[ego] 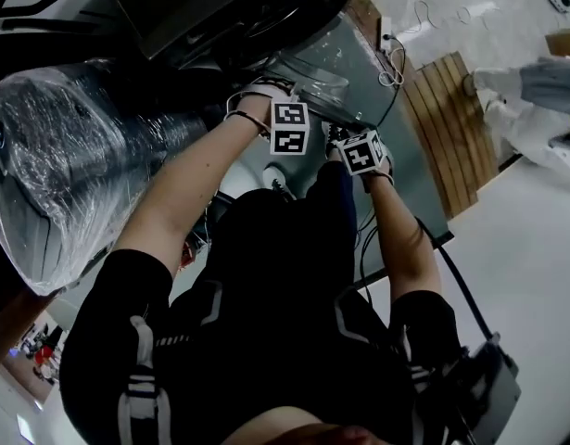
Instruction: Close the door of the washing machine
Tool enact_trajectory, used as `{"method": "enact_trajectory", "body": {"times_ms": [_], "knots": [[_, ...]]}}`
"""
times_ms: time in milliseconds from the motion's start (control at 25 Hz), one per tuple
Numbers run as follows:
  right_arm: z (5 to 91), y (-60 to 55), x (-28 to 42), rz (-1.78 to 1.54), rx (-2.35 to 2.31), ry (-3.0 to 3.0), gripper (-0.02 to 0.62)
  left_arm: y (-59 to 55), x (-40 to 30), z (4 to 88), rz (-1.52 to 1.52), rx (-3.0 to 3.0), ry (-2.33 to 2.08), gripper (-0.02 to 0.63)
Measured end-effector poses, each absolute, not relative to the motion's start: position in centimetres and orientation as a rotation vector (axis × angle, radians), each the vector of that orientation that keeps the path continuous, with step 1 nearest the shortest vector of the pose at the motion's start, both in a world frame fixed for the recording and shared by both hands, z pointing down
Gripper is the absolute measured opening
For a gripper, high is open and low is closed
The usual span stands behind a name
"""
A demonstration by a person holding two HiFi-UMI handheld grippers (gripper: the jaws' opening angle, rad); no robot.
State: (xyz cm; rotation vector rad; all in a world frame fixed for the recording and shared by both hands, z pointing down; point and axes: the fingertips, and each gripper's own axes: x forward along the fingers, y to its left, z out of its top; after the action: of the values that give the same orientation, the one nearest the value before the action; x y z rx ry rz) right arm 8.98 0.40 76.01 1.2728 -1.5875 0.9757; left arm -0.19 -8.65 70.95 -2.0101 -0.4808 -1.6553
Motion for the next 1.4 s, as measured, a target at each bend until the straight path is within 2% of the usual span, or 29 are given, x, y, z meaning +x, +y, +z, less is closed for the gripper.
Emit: {"method": "enact_trajectory", "body": {"times_ms": [800, 1400], "knots": [[76.7, -9.1, 16.4, 0.817, 0.981, -1.686, 0.143, -15.2, 4.9, 70.8, -1.862, -2.167, -0.165, 0.145], [76.8, -15.9, 18.8, 0.659, 0.87, -1.742, 0.153, -19.4, 6.2, 70.7, -1.951, -2.197, 0.028, 0.141]]}}
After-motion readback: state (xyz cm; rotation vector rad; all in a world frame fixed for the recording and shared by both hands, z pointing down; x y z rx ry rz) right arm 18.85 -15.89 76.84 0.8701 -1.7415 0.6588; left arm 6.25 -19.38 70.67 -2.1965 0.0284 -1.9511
